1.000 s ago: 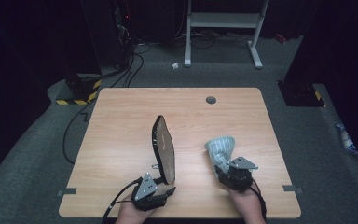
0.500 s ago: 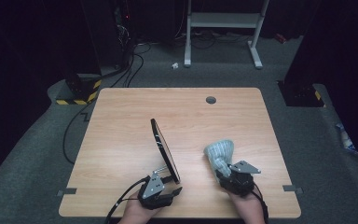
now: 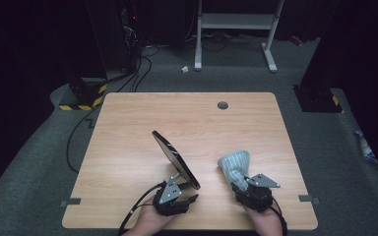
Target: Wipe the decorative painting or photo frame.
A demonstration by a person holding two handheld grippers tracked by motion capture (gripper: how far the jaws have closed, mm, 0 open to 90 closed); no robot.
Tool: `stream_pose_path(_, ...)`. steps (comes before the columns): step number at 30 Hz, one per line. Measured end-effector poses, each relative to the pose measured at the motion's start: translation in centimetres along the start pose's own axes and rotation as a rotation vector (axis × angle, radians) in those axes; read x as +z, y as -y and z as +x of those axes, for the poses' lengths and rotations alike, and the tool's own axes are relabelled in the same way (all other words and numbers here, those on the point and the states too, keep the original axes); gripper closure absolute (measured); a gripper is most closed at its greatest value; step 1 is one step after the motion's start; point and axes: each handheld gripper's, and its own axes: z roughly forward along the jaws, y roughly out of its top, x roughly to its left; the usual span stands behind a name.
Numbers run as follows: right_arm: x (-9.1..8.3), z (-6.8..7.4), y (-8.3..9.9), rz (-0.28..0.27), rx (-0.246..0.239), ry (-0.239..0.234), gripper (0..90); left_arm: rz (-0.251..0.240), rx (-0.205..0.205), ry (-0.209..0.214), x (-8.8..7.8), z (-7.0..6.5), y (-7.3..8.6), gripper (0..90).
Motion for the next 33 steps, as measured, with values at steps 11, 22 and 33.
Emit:
stream_pose_path(11,0.2,-0.1,-0.1,0.004,0.000,-0.011,42.8,-0.008,-0.024,-0.078,-1.7,1.5,0.3,50.4)
stream_pose_path(22,1.1,0.1,-0.9,0.012,-0.014,-0.028,44.6,0.108,-0.054,-0.175,-3.2,4.4,2.1,57.3)
stream_pose_path(33,1.3,0.3,-1.3,0.014,-0.026,-0.017,50.6,0.191,-0.099,-0.180,-2.2,5.2,2.6,61.1)
